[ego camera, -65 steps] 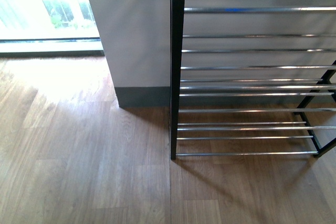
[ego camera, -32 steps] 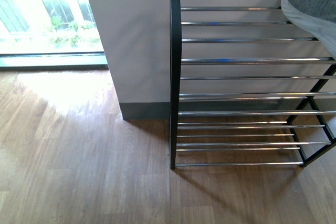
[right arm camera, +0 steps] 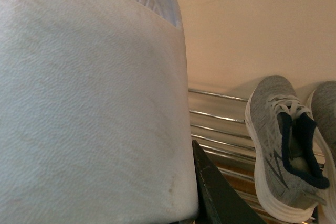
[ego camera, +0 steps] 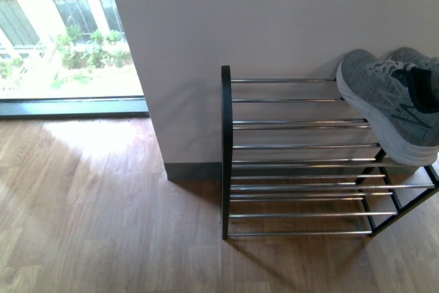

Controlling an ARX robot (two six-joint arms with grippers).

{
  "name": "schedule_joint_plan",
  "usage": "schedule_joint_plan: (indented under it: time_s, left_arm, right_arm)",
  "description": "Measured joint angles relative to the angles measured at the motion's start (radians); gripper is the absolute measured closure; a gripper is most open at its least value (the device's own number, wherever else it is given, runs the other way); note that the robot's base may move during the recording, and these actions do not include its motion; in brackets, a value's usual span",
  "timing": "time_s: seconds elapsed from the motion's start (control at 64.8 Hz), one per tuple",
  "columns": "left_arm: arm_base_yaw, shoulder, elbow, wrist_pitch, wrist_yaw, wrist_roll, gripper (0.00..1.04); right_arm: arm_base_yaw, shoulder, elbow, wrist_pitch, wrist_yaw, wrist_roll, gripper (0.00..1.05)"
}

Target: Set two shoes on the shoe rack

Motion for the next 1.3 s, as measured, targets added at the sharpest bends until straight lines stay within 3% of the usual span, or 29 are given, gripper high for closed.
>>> schedule_joint_plan:
  time_s: [0.046, 0.216, 0.417, 0.618, 0.834, 1.297]
  left_arm:
    - [0.0, 0.0, 0.0, 0.0, 0.0, 0.0, 1.03]
    - [0.0, 0.0, 0.0, 0.0, 0.0, 0.0, 1.03]
    - [0.0, 0.0, 0.0, 0.0, 0.0, 0.0, 1.03]
    - [0.0, 0.0, 0.0, 0.0, 0.0, 0.0, 1.03]
    - [0.0, 0.0, 0.0, 0.0, 0.0, 0.0, 1.03]
    - [0.0, 0.0, 0.0, 0.0, 0.0, 0.0, 1.03]
  right_arm:
    - [0.082, 0.098, 0.045, 0.004, 0.066, -0.028, 1.03]
    - [0.257, 0.414, 0.208, 0.047, 0.242, -0.103, 1.03]
    - [0.334, 0.767, 0.422, 0.075, 0.439, -0.201, 1.03]
    - [0.326, 1.046, 0.63, 0.08, 0.616, -0.292, 1.03]
    - [0.261, 1.234, 0.812, 0.105, 0.777, -0.383, 1.03]
    - [0.167, 1.381, 1.023, 0.075, 0.885, -0.503, 1.03]
